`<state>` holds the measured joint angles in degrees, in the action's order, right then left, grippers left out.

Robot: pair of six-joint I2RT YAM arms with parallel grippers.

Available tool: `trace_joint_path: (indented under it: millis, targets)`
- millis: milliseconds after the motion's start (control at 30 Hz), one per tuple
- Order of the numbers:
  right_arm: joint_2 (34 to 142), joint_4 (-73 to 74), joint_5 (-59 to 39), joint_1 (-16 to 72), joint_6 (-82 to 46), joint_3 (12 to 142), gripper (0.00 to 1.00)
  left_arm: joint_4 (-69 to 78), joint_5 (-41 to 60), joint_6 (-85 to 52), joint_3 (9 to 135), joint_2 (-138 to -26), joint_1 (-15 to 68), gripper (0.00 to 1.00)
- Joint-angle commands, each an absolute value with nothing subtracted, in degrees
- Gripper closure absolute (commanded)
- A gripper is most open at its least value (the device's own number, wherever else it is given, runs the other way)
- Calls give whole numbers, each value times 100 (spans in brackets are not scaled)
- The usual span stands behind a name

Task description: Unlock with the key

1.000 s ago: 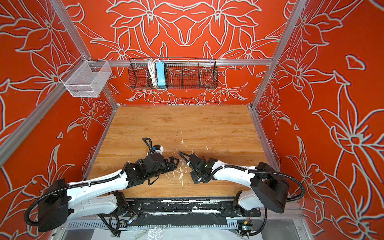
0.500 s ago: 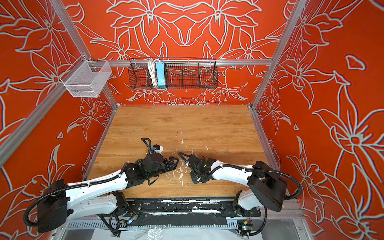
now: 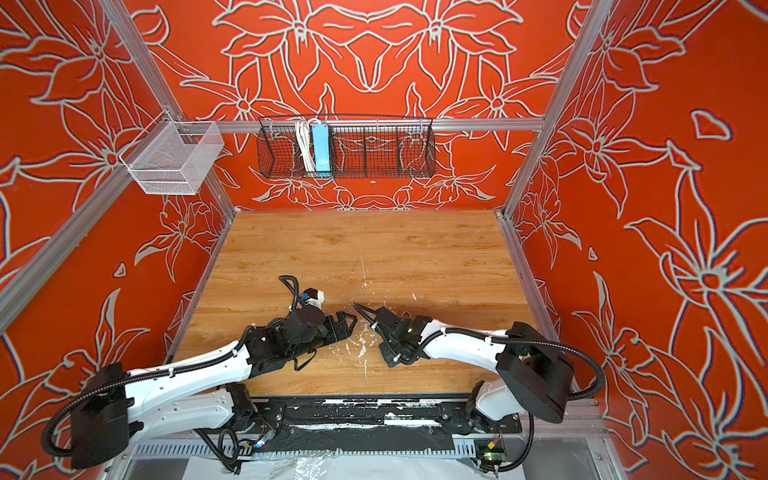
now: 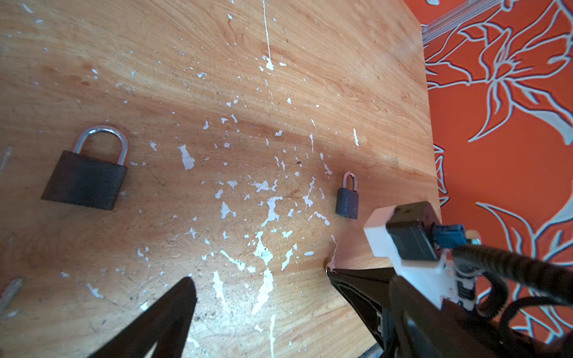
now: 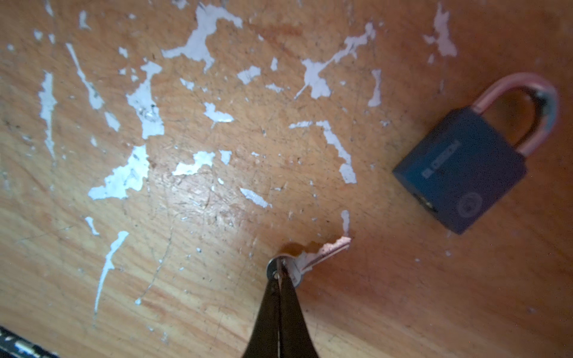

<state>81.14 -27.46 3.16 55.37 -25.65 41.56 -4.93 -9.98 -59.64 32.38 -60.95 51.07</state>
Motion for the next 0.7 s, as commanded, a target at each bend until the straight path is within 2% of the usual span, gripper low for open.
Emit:
trace_joint_path:
  millis: [0, 400, 667]
  targets:
    - [7888, -2920, 407, 5581, -2303, 4399, 100, -531, -1080, -6038, 3378, -5847, 5140, 3]
    - [7135, -2666, 290, 5669, -1577, 4464, 100, -1432, -1101, -6038, 3467, -4883, 4946, 3]
    - [6762, -2453, 358, 5984, -940, 4647, 100, -1511, -419, -5924, 3513, -4640, 4561, 2]
